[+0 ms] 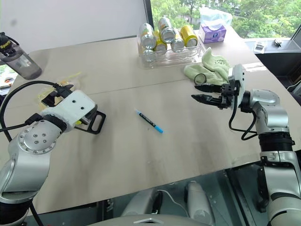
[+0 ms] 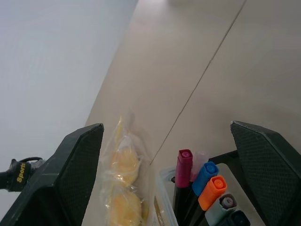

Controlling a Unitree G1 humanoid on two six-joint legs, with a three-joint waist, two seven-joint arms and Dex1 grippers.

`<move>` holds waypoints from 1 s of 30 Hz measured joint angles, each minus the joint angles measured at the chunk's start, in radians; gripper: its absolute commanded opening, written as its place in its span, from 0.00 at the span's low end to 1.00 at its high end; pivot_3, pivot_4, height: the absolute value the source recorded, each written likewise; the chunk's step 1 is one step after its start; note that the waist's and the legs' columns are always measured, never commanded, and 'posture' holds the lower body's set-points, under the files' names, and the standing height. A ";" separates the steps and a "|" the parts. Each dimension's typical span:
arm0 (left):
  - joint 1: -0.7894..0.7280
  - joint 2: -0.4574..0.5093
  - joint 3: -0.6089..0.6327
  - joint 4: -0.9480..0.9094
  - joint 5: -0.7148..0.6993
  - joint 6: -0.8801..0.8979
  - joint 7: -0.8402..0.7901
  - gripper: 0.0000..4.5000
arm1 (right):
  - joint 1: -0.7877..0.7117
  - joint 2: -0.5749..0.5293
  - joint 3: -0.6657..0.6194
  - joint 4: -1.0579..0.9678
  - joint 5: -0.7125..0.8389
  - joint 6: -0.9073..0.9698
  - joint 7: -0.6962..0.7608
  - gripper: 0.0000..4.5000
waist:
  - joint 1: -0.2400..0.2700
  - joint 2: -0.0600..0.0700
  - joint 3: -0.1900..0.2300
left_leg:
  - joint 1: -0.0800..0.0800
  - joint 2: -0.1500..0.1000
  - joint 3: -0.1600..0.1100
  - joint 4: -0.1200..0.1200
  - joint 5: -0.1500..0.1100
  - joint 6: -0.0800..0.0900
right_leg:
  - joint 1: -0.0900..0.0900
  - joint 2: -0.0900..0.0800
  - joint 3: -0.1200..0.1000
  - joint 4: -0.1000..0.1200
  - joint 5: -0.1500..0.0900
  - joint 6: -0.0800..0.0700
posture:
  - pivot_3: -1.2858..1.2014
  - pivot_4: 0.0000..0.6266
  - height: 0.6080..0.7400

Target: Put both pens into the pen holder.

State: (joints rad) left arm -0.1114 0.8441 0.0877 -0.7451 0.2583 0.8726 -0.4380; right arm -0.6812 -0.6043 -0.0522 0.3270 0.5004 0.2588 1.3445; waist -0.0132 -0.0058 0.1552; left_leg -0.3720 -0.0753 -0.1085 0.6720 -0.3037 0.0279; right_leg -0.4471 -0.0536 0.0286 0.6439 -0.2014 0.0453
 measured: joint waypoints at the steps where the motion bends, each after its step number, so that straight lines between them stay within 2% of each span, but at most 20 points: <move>1: -0.013 -0.038 0.031 0.005 -0.033 -0.004 -0.007 0.99 | 0.005 -0.001 0.000 -0.009 -0.006 0.000 -0.005 0.47 | 0.001 0.000 0.000 | 0.000 0.000 0.000 0.000 0.000 0.000 | 0.000 0.000 0.000 0.000 0.000 0.000 | 0.52 0.24 0.99; 3: -0.046 -0.141 0.097 0.007 -0.121 -0.005 -0.033 0.99 | 0.031 0.001 0.013 -0.055 -0.034 -0.001 -0.038 0.47 | 0.003 0.000 -0.001 | 0.000 0.000 -0.001 0.001 0.000 0.000 | 0.000 0.000 -0.001 0.000 0.000 0.000 | 0.52 0.24 0.99; 6: -0.069 -0.242 0.163 0.007 -0.268 -0.003 -0.091 0.99 | 0.079 0.039 0.063 -0.131 -0.083 0.000 -0.104 0.47 | 0.001 -0.001 -0.001 | -0.001 0.000 -0.001 0.002 0.000 0.000 | 0.000 0.000 -0.001 0.001 0.000 0.000 | 0.52 0.24 0.99; 9: -0.085 -0.327 0.294 -0.023 -0.491 0.087 -0.183 0.99 | 0.166 0.134 0.122 -0.260 -0.141 0.008 -0.233 0.47 | -0.008 -0.001 -0.001 | -0.001 0.001 -0.001 0.003 0.000 0.000 | -0.001 0.001 -0.001 0.002 0.000 0.000 | 0.52 0.24 0.99; 12: -0.066 -0.295 0.396 -0.088 -0.705 0.186 -0.291 0.99 | 0.218 0.207 0.235 -0.335 -0.210 0.054 -0.343 0.47 | -0.011 -0.001 -0.001 | -0.001 0.001 -0.001 0.004 0.000 -0.001 | -0.001 0.001 -0.001 0.004 0.000 0.000 | 0.52 0.24 0.99; 13: -0.006 -0.244 0.445 -0.129 -0.806 0.238 -0.350 0.99 | 0.227 0.227 0.265 -0.369 -0.236 0.092 -0.392 0.47 | -0.015 -0.001 -0.001 | -0.001 0.001 0.000 0.004 0.000 -0.001 | -0.001 0.001 0.000 0.004 0.000 0.000 | 0.52 0.24 0.99; 16: 0.176 -0.131 0.519 -0.173 -0.934 0.307 -0.457 0.99 | 0.232 0.252 0.314 -0.408 -0.275 0.148 -0.452 0.47 | -0.021 -0.001 -0.001 | 0.000 0.000 0.000 0.004 0.000 -0.001 | 0.000 0.001 0.000 0.004 0.000 0.000 | 0.52 0.24 0.99; 17: 0.225 -0.103 0.548 -0.177 -0.966 0.322 -0.482 1.00 | 0.232 0.258 0.338 -0.412 -0.293 0.166 -0.468 0.53 | -0.020 -0.001 -0.001 | 0.001 0.000 0.000 0.004 0.000 -0.001 | 0.001 0.001 0.000 0.004 0.000 0.000 | 0.52 0.24 0.99; 19: 0.288 -0.059 0.611 -0.177 -0.994 0.326 -0.507 1.00 | 0.226 0.285 0.385 -0.413 -0.340 0.186 -0.513 0.64 | -0.014 -0.002 -0.002 | 0.004 0.000 -0.001 0.004 0.000 -0.001 | 0.003 0.001 -0.002 0.005 0.000 -0.001 | 0.52 0.24 0.99; 21: 0.341 -0.014 0.653 -0.169 -1.001 0.326 -0.519 1.00 | 0.227 0.314 0.424 -0.412 -0.375 0.197 -0.552 0.88 | -0.013 -0.001 -0.001 | 0.009 0.000 -0.001 0.002 0.001 -0.002 | 0.007 0.001 -0.001 0.005 0.000 -0.001 | 0.52 0.24 0.99; 22: 0.358 -0.002 0.669 -0.166 -1.003 0.317 -0.519 1.00 | 0.227 0.329 0.441 -0.409 -0.391 0.201 -0.571 0.96 | -0.012 -0.001 -0.001 | 0.010 0.000 -0.001 0.002 0.001 -0.002 | 0.008 0.001 -0.001 0.004 0.000 -0.001 | 0.52 0.24 0.99; 30: 0.420 0.030 0.674 -0.143 -0.992 0.252 -0.482 1.00 | 0.229 0.377 0.502 -0.373 -0.471 0.283 -0.657 0.98 | -0.006 -0.002 -0.002 | 0.011 0.000 -0.001 0.000 0.001 -0.002 | 0.008 0.002 -0.001 0.002 0.000 -0.001 | 0.52 0.24 0.99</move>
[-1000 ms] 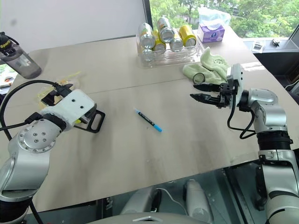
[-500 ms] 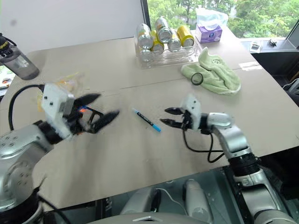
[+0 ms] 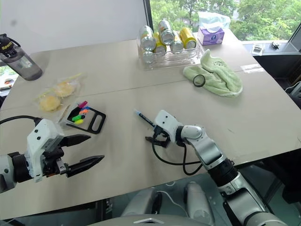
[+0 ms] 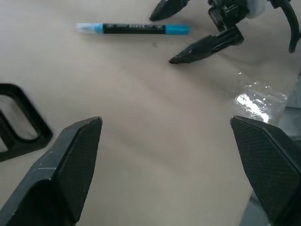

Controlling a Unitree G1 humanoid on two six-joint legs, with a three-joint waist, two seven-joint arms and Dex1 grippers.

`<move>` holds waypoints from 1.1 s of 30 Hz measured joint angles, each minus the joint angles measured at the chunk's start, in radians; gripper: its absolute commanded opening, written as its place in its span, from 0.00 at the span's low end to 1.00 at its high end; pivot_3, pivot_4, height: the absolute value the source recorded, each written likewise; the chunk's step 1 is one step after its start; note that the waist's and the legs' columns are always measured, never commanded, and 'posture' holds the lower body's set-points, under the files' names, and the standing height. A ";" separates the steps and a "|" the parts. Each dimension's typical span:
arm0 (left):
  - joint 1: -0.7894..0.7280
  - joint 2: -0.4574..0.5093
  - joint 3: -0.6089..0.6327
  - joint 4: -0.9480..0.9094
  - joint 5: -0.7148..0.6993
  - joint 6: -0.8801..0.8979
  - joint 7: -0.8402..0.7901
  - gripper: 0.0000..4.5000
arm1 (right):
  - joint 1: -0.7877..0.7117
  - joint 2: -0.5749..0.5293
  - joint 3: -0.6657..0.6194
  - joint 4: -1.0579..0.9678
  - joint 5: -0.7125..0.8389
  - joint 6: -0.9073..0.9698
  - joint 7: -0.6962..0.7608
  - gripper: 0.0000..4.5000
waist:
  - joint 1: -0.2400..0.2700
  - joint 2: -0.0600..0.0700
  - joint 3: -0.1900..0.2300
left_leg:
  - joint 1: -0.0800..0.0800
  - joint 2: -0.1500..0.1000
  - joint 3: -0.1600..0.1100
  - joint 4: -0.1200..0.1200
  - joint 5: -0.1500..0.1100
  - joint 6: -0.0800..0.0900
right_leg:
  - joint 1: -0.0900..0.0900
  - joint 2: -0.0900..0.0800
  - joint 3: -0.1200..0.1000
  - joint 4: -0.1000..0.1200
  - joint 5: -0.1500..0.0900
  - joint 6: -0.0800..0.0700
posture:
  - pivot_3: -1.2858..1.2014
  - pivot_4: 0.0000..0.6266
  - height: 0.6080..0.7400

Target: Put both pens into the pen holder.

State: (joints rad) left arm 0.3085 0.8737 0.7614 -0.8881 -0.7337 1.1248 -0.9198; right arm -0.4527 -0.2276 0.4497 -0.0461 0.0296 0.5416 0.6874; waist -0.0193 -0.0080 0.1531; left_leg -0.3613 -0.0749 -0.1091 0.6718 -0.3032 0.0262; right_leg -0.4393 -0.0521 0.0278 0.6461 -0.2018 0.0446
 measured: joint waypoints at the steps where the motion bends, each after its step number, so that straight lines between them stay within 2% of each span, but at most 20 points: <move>1: 0.004 0.001 0.000 0.000 -0.003 -0.007 0.001 1.00 | -0.002 0.003 0.000 -0.007 -0.001 0.020 -0.004 0.87 | 0.000 0.000 0.000 | 0.000 0.000 0.000 0.000 0.000 0.000 | 0.000 0.000 0.000 0.000 0.000 0.000 | 0.52 0.24 0.99; 3: 0.008 0.005 -0.001 0.000 -0.008 -0.020 0.006 1.00 | -0.009 0.010 -0.008 -0.013 -0.002 0.055 -0.020 0.73 | 0.001 0.000 0.000 | 0.000 0.000 0.000 0.000 0.000 0.000 | 0.000 0.000 0.000 0.000 0.000 0.000 | 0.52 0.24 0.99; 4: 0.007 0.005 -0.003 0.000 -0.010 -0.023 0.010 1.00 | -0.012 0.019 -0.020 -0.014 0.001 0.077 -0.027 0.60 | 0.001 0.000 0.000 | 0.000 0.000 0.000 0.000 0.000 0.000 | 0.000 0.000 0.000 -0.001 0.000 0.000 | 0.52 0.24 0.99; 6: 0.006 0.009 -0.017 0.003 -0.015 -0.032 0.020 1.00 | -0.015 0.025 -0.038 -0.015 0.006 0.099 -0.036 0.43 | 0.002 0.000 0.000 | 0.000 0.000 0.000 -0.001 0.000 0.000 | 0.000 0.000 0.000 -0.001 0.000 0.000 | 0.52 0.24 0.99; 10: 0.005 0.027 -0.043 0.017 -0.012 -0.062 0.033 1.00 | -0.013 0.014 -0.047 -0.021 0.009 0.108 -0.038 0.01 | 0.002 0.000 0.000 | 0.000 0.000 0.000 -0.002 0.000 0.000 | 0.000 0.000 0.000 -0.002 0.000 0.000 | 0.52 0.24 0.99; 14: -0.004 0.031 -0.077 0.029 -0.012 -0.087 0.050 1.00 | 0.006 0.011 -0.059 -0.036 0.021 0.108 -0.039 0.00 | 0.002 0.000 0.000 | 0.000 0.000 0.000 -0.002 0.000 0.000 | 0.000 0.000 0.000 -0.002 0.000 0.000 | 0.52 0.24 0.99; 19: -0.134 -0.013 -0.195 0.058 -0.007 -0.103 0.167 1.00 | 0.056 0.016 -0.134 -0.056 0.090 0.053 -0.034 0.00 | 0.006 0.000 0.000 | -0.001 0.000 -0.002 -0.002 0.000 0.000 | 0.001 -0.001 -0.001 -0.003 0.000 0.000 | 0.52 0.24 0.99; 22: -0.266 -0.201 -0.257 0.125 -0.034 -0.106 0.322 1.00 | 0.058 0.037 -0.204 -0.108 0.154 -0.001 -0.026 0.00 | 0.001 0.000 0.000 | 0.000 0.000 -0.002 -0.002 0.000 0.000 | 0.000 0.000 -0.001 -0.003 0.000 0.000 | 0.52 0.24 0.99; 23: -0.271 -0.215 -0.262 0.135 -0.036 -0.105 0.339 1.00 | 0.057 0.038 -0.208 -0.117 0.161 -0.007 -0.023 0.00 | -0.001 0.000 0.000 | 0.000 0.001 -0.002 -0.002 0.000 0.000 | 0.000 0.001 -0.001 -0.003 0.000 0.000 | 0.52 0.24 0.99; 25: -0.312 -0.328 -0.259 0.185 -0.089 -0.084 0.429 1.00 | 0.071 0.034 -0.225 -0.160 0.202 -0.056 0.013 0.00 | 0.001 0.001 0.000 | -0.001 0.001 -0.001 -0.002 0.000 0.000 | 0.000 0.000 -0.001 -0.003 0.000 0.000 | 0.52 0.24 0.99; 27: -0.335 -0.398 -0.262 0.216 -0.140 -0.074 0.481 1.00 | 0.080 0.035 -0.227 -0.185 0.224 -0.087 0.034 0.00 | 0.003 -0.001 0.000 | -0.002 0.001 -0.002 -0.002 0.000 0.000 | 0.000 0.001 -0.002 -0.004 0.000 0.000 | 0.52 0.24 0.99; 29: -0.371 -0.457 -0.261 0.241 -0.205 -0.070 0.530 1.00 | 0.083 0.034 -0.227 -0.198 0.237 -0.106 0.047 0.00 | 0.005 -0.001 -0.001 | -0.002 0.000 -0.002 -0.001 0.000 0.000 | 0.000 0.000 -0.002 -0.004 0.000 0.000 | 0.52 0.24 0.99; 30: -0.428 -0.526 -0.259 0.261 -0.285 -0.078 0.594 1.00 | 0.088 0.034 -0.227 -0.213 0.251 -0.121 0.058 0.00 | 0.007 -0.002 -0.001 | -0.002 0.000 -0.003 0.000 0.000 0.000 | 0.001 0.000 -0.002 -0.003 0.000 0.000 | 0.52 0.24 0.99; 33: -0.557 -0.641 -0.263 0.317 -0.449 -0.135 0.734 1.00 | 0.093 0.035 -0.221 -0.229 0.279 -0.149 0.081 0.00 | 0.009 -0.003 -0.002 | -0.002 -0.001 -0.005 0.001 0.000 0.000 | 0.002 -0.001 -0.004 -0.003 0.000 0.000 | 0.52 0.24 0.99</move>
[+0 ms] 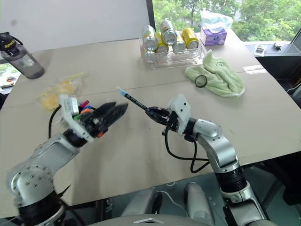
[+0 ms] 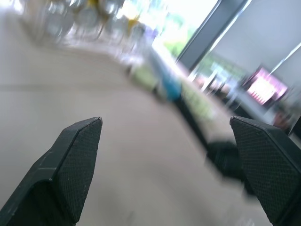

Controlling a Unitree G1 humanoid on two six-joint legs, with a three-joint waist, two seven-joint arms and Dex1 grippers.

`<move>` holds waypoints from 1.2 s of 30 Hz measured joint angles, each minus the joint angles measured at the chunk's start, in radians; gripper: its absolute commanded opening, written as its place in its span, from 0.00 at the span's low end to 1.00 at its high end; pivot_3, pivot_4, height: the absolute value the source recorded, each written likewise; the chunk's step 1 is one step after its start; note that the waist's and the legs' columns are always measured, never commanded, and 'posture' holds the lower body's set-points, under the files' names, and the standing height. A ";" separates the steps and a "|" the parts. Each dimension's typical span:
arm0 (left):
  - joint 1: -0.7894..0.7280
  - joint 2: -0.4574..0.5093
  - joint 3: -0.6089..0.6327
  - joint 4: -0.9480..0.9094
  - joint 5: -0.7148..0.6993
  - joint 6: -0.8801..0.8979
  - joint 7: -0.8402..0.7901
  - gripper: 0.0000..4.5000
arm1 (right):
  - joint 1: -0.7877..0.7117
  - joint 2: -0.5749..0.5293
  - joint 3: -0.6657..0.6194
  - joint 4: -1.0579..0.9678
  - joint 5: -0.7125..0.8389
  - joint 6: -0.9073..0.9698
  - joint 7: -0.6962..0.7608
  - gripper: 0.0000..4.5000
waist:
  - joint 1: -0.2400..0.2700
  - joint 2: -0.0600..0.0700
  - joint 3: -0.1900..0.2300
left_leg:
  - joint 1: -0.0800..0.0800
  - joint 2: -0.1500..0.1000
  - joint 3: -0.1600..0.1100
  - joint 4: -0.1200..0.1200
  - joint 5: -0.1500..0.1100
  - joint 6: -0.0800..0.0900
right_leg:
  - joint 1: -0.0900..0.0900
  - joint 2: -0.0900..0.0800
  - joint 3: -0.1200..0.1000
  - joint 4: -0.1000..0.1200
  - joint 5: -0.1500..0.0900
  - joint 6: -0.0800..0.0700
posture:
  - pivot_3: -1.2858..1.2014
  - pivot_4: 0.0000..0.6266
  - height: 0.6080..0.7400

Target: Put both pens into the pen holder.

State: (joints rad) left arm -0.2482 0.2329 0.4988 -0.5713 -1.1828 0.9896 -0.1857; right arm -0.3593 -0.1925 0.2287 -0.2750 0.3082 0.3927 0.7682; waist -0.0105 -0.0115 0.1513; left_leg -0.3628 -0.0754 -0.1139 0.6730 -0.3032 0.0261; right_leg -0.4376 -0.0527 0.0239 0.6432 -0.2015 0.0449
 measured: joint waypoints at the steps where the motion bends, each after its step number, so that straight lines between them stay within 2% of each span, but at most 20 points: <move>1: -0.015 -0.007 -0.002 0.004 -0.029 -0.011 0.022 1.00 | 0.000 0.000 0.001 -0.003 0.004 -0.006 0.005 0.00 | -0.003 0.000 0.000 | 0.000 0.000 0.000 0.000 0.000 0.000 | 0.000 0.000 0.001 0.000 0.000 0.000 | 0.52 0.24 0.99; 4: -0.032 -0.024 -0.049 0.030 -0.098 -0.038 0.083 1.00 | 0.001 -0.017 0.000 -0.003 0.008 -0.024 0.010 0.00 | -0.007 0.000 0.000 | 0.001 0.000 0.002 -0.001 0.000 0.000 | -0.001 0.000 0.002 0.000 0.000 0.000 | 0.52 0.24 0.99; 10: -0.009 -0.023 -0.124 0.054 -0.122 -0.074 0.118 1.00 | 0.000 -0.022 0.000 -0.003 0.013 -0.051 0.017 0.00 | -0.003 0.000 0.000 | 0.001 0.000 0.002 -0.001 0.000 0.000 | -0.001 0.001 0.002 0.000 0.000 0.000 | 0.52 0.24 0.99; 11: -0.004 -0.022 -0.132 0.055 -0.128 -0.084 0.120 0.88 | 0.000 -0.022 0.000 -0.003 0.014 -0.052 0.018 0.00 | -0.003 0.000 0.000 | 0.000 0.000 0.002 -0.001 0.000 0.000 | -0.001 0.001 0.002 0.000 0.000 0.000 | 0.52 0.24 0.99; 12: -0.001 -0.022 -0.138 0.057 -0.136 -0.091 0.122 0.82 | -0.002 -0.020 0.000 -0.002 0.015 -0.054 0.017 0.00 | -0.002 0.000 0.000 | 0.001 0.000 0.002 -0.001 0.000 0.000 | -0.001 0.001 0.002 0.000 0.000 0.000 | 0.52 0.24 0.99; 14: 0.003 -0.021 -0.148 0.059 -0.155 -0.109 0.125 0.61 | -0.006 -0.019 -0.001 -0.001 0.015 -0.058 0.014 0.00 | -0.002 0.000 0.000 | 0.001 0.000 0.002 -0.001 0.000 0.000 | -0.001 0.001 0.002 0.000 0.000 0.000 | 0.52 0.24 0.99; 19: 0.020 -0.013 -0.160 0.074 -0.206 -0.136 0.146 0.04 | -0.014 -0.018 -0.003 0.002 0.023 -0.072 0.010 0.00 | -0.002 0.000 0.000 | 0.001 0.000 0.002 -0.001 0.000 0.000 | -0.001 0.001 0.002 0.000 0.000 0.000 | 0.52 0.24 0.99; 20: 0.026 -0.005 -0.165 0.075 -0.229 -0.145 0.153 0.01 | -0.014 -0.019 -0.003 0.004 0.025 -0.072 0.011 0.00 | -0.002 0.000 0.000 | 0.001 0.000 0.002 -0.001 0.000 0.000 | -0.001 0.001 0.002 0.000 0.000 0.000 | 0.52 0.24 0.99; 23: 0.033 0.019 -0.176 0.075 -0.253 -0.153 0.163 0.01 | -0.014 -0.025 -0.001 0.004 0.030 -0.068 0.015 0.00 | -0.002 0.000 0.000 | 0.000 0.000 0.002 -0.001 0.000 0.000 | -0.001 0.001 0.002 0.000 0.000 0.000 | 0.52 0.24 0.99; 24: 0.039 0.032 -0.183 0.075 -0.257 -0.155 0.165 0.00 | -0.017 -0.037 0.001 0.003 0.034 -0.055 0.020 0.24 | -0.002 0.000 0.000 | 0.000 0.000 0.002 -0.001 0.000 0.000 | -0.001 0.001 0.002 0.000 0.000 0.000 | 0.52 0.24 0.99; 27: 0.042 0.051 -0.208 0.074 -0.251 -0.154 0.164 0.00 | -0.020 -0.055 0.000 0.003 0.035 -0.021 0.013 0.53 | -0.001 0.000 0.000 | 0.000 0.000 0.001 -0.001 0.000 0.000 | 0.000 0.001 0.002 0.000 0.000 0.000 | 0.52 0.24 0.99; 28: 0.042 0.060 -0.219 0.073 -0.239 -0.157 0.163 0.00 | -0.020 -0.056 -0.002 0.003 0.033 -0.012 0.002 0.55 | -0.001 0.000 0.000 | 0.000 0.000 0.001 -0.001 0.000 0.000 | 0.000 0.001 0.002 0.000 0.000 0.000 | 0.52 0.24 0.99; 29: 0.034 0.093 -0.253 0.067 -0.172 -0.166 0.148 0.00 | -0.022 -0.065 -0.005 0.012 0.030 -0.004 -0.010 0.64 | -0.001 0.000 0.000 | 0.000 -0.001 0.001 -0.001 0.000 0.000 | 0.000 0.001 0.002 0.000 0.000 0.000 | 0.52 0.24 0.99; 31: 0.016 0.151 -0.312 0.053 -0.033 -0.182 0.135 0.00 | -0.038 -0.115 -0.029 0.061 0.031 -0.002 -0.002 0.64 | 0.000 0.000 0.000 | 0.000 -0.001 0.002 -0.001 0.000 0.000 | 0.000 0.001 0.002 0.000 0.000 0.000 | 0.52 0.24 0.99; 32: 0.013 0.160 -0.321 0.050 -0.006 -0.187 0.134 0.00 | -0.042 -0.127 -0.042 0.075 0.031 -0.002 0.000 0.64 | 0.001 0.000 0.000 | 0.000 -0.002 0.002 -0.001 0.000 0.000 | 0.000 0.001 0.002 -0.001 0.000 0.000 | 0.52 0.24 0.99; 36: -0.017 0.277 -0.450 0.010 0.331 -0.277 0.109 0.00 | -0.056 -0.289 -0.179 0.200 0.080 -0.007 0.110 0.64 | 0.005 0.000 0.001 | -0.001 -0.002 0.002 -0.002 0.000 0.000 | -0.001 0.000 0.002 -0.002 0.000 0.000 | 0.52 0.24 0.99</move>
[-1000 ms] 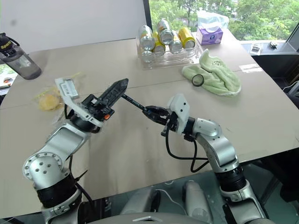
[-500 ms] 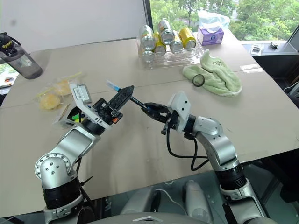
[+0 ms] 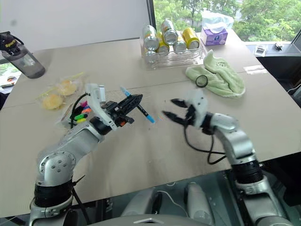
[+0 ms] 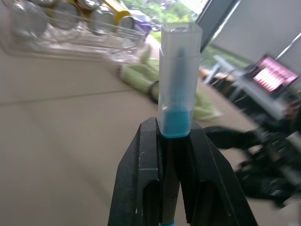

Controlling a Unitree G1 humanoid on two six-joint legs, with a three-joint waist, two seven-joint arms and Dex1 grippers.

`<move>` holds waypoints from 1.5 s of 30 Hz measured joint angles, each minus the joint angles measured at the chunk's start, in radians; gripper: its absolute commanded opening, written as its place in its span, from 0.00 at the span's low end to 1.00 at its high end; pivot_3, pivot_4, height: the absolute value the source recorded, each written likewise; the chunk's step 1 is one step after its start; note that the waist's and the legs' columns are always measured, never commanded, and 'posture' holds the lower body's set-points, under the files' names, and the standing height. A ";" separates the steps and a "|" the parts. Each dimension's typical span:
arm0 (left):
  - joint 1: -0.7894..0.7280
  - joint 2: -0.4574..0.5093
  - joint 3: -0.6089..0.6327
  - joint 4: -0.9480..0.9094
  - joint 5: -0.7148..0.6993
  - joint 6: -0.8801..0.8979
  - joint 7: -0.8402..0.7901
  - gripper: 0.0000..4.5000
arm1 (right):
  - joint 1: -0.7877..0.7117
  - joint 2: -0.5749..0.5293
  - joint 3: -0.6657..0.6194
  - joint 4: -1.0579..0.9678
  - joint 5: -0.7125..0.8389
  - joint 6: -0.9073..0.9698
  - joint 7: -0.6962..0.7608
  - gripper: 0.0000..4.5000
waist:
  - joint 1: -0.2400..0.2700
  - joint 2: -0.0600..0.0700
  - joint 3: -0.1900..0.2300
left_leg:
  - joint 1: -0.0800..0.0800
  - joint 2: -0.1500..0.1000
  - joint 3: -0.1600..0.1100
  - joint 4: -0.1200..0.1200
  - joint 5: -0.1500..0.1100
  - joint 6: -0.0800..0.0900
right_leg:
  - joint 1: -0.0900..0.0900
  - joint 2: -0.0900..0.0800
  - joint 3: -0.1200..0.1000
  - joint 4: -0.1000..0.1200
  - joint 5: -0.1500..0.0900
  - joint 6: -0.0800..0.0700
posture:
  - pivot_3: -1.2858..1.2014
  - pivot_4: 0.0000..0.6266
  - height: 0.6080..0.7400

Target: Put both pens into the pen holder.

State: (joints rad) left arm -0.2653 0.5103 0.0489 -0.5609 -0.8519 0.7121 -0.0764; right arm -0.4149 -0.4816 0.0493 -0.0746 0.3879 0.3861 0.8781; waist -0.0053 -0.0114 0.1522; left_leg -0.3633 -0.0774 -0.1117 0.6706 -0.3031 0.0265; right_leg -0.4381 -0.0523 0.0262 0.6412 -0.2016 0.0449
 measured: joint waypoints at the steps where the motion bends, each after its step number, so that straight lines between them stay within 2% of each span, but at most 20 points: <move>1: -0.016 0.060 -0.048 -0.018 0.105 -0.027 -0.015 0.00 | -0.006 -0.041 -0.028 0.029 0.028 0.007 0.050 0.64 | -0.001 0.000 0.000 | 0.000 0.001 0.000 -0.001 0.000 0.000 | 0.000 0.000 0.000 0.000 0.000 0.000 | 0.52 0.24 0.99; 7: -0.080 0.353 -0.196 -0.151 0.591 -0.070 -0.021 0.00 | -0.048 -0.142 -0.099 0.123 0.129 -0.019 0.280 0.64 | -0.015 0.001 0.003 | 0.001 0.004 0.006 -0.004 0.000 0.000 | -0.003 0.002 0.006 0.000 0.000 0.000 | 0.52 0.24 0.99; 9: -0.071 0.401 -0.214 -0.205 0.715 -0.028 -0.002 0.00 | -0.069 -0.149 -0.113 0.146 0.145 -0.031 0.323 0.64 | -0.013 0.001 0.003 | 0.001 0.004 0.007 -0.004 0.000 0.001 | -0.003 0.002 0.006 0.000 0.000 0.000 | 0.52 0.24 0.99; 11: -0.043 0.401 -0.252 -0.269 0.790 0.029 0.001 0.00 | -0.092 -0.149 -0.116 0.157 0.171 -0.030 0.366 0.64 | -0.007 0.001 0.003 | 0.000 0.004 0.006 -0.003 -0.001 0.001 | -0.003 0.001 0.005 0.000 0.000 0.000 | 0.52 0.24 0.99; 14: 0.012 0.404 -0.251 -0.298 0.850 0.114 -0.015 0.00 | -0.114 -0.164 -0.123 0.155 0.241 0.031 0.419 0.64 | -0.004 0.001 0.004 | -0.002 0.004 0.004 -0.002 -0.001 0.001 | -0.003 0.001 0.005 0.000 0.000 0.000 | 0.52 0.24 0.99; 21: 0.036 0.384 -0.236 -0.323 0.927 0.219 -0.051 0.00 | -0.173 -0.174 -0.146 0.128 0.359 0.172 0.446 0.64 | -0.002 0.001 0.004 | -0.003 0.003 0.003 -0.002 -0.001 0.001 | -0.003 0.000 0.004 0.000 0.000 0.000 | 0.52 0.24 0.99; 45: 0.094 0.344 -0.195 -0.346 1.085 0.269 -0.139 0.00 | -0.184 -0.154 -0.127 0.118 0.327 0.176 0.447 0.64 | -0.002 0.001 0.004 | -0.003 0.003 0.003 -0.002 -0.001 0.001 | -0.004 0.000 0.004 0.000 0.000 0.000 | 0.52 0.24 0.99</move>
State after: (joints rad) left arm -0.1715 0.8539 -0.1464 -0.9070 0.2328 0.9809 -0.2152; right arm -0.5990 -0.6355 -0.0775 0.0437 0.7147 0.5617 1.3251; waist -0.0070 -0.0109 0.1562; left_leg -0.3668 -0.0740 -0.1089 0.6689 -0.3038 0.0275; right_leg -0.4417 -0.0528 0.0304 0.6413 -0.2016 0.0450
